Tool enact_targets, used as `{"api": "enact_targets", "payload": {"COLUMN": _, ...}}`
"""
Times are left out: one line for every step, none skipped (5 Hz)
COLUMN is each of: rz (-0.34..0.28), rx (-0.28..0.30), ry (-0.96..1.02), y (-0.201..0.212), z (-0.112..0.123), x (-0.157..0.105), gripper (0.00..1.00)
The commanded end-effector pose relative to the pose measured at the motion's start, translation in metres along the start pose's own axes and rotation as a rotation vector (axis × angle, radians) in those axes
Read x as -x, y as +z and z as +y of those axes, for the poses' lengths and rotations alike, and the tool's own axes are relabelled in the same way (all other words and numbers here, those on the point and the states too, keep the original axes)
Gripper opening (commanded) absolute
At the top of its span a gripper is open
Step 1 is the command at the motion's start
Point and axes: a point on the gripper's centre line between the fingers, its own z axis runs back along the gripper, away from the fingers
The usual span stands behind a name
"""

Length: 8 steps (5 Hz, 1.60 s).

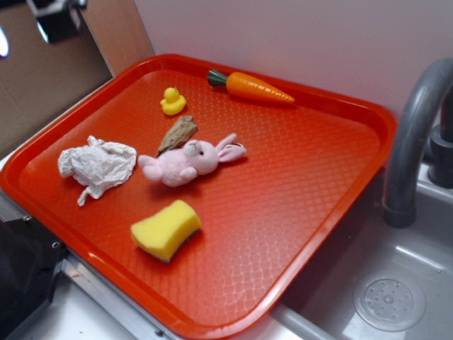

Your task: Grab the white paper.

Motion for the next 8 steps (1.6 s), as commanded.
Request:
{"api": "enact_targets", "payload": {"rz": 0.162, "rx": -0.058, "ry": 0.518, "y": -0.037, "z": 0.013, "x": 0.008, "gripper": 1.00}}
{"api": "enact_targets", "payload": {"rz": 0.206, "rx": -0.005, "ry": 0.695, "y": -0.057, "z": -0.006, "x": 0.005, "gripper": 1.00}}
{"api": "enact_targets", "payload": {"rz": 0.201, "rx": -0.012, "ry": 0.649, "y": -0.085, "z": -0.007, "x": -0.001, "gripper": 1.00}}
{"api": "enact_targets", "payload": {"rz": 0.155, "rx": -0.015, "ry": 0.549, "y": -0.104, "z": 0.000, "x": -0.009, "gripper": 1.00}}
{"api": "enact_targets", "payload": {"rz": 0.158, "rx": -0.070, "ry": 0.512, "y": -0.118, "z": 0.011, "x": -0.004, "gripper": 1.00}}
{"api": "enact_targets", "payload": {"rz": 0.213, "rx": -0.086, "ry": 0.473, "y": -0.133, "z": 0.012, "x": 0.005, "gripper": 1.00}}
{"api": "enact_targets", "payload": {"rz": 0.229, "rx": -0.070, "ry": 0.412, "y": -0.146, "z": 0.006, "x": 0.010, "gripper": 1.00}}
{"api": "enact_targets", "payload": {"rz": 0.143, "rx": 0.001, "ry": 0.258, "y": -0.150, "z": -0.004, "x": 0.002, "gripper": 0.00}}
